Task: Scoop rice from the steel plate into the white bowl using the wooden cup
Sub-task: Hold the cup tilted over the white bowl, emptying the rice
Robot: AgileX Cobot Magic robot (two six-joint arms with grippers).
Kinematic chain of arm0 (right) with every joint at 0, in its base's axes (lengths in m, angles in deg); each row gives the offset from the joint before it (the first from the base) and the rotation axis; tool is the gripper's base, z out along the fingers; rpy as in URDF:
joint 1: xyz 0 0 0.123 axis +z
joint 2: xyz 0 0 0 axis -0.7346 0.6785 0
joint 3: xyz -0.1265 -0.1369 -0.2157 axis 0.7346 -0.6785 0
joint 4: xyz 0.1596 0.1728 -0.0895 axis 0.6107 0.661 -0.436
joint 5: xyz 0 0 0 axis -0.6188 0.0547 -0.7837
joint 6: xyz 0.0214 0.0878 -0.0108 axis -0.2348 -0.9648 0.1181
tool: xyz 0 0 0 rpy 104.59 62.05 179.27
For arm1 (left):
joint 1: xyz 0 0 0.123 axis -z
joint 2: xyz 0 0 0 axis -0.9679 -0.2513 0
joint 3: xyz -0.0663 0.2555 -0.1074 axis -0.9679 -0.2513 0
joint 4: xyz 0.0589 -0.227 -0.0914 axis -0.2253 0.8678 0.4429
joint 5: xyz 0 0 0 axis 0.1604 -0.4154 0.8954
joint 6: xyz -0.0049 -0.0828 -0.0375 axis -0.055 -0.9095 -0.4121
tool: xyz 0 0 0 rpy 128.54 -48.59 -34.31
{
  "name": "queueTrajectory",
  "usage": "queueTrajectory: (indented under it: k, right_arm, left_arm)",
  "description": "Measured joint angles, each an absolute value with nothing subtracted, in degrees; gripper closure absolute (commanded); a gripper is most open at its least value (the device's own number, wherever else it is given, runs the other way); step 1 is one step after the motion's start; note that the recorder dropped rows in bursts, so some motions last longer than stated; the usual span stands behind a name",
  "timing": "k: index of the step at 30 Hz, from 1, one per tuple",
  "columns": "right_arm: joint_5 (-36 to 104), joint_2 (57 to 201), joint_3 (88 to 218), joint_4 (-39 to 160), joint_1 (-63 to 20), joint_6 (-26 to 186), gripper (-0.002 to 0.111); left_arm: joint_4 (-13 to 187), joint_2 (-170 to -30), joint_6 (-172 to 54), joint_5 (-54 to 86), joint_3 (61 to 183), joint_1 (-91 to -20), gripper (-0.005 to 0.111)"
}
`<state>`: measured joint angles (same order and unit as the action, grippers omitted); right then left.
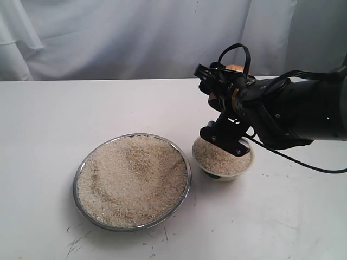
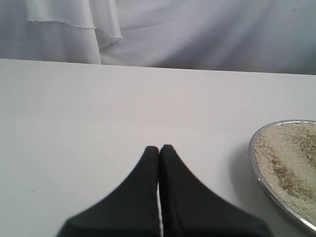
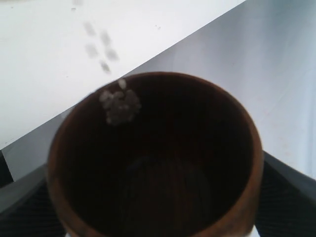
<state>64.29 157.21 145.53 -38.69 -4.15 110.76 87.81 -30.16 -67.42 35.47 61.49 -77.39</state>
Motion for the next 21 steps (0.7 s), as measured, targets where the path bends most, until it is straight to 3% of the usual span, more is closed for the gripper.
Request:
queueTrajectory:
  k: [17, 21]
  right_arm:
    - [64.5, 156.7, 145.5, -38.8, -4.0, 109.8, 0.108]
    - [63.8, 156.7, 145.5, -38.8, -4.0, 99.9, 0.108]
  left_arm:
    - [87.8, -30.2, -67.4, 35.5, 61.5, -77.4, 0.107]
    - [87.8, -30.2, -67.4, 35.5, 61.5, -77.4, 0.107]
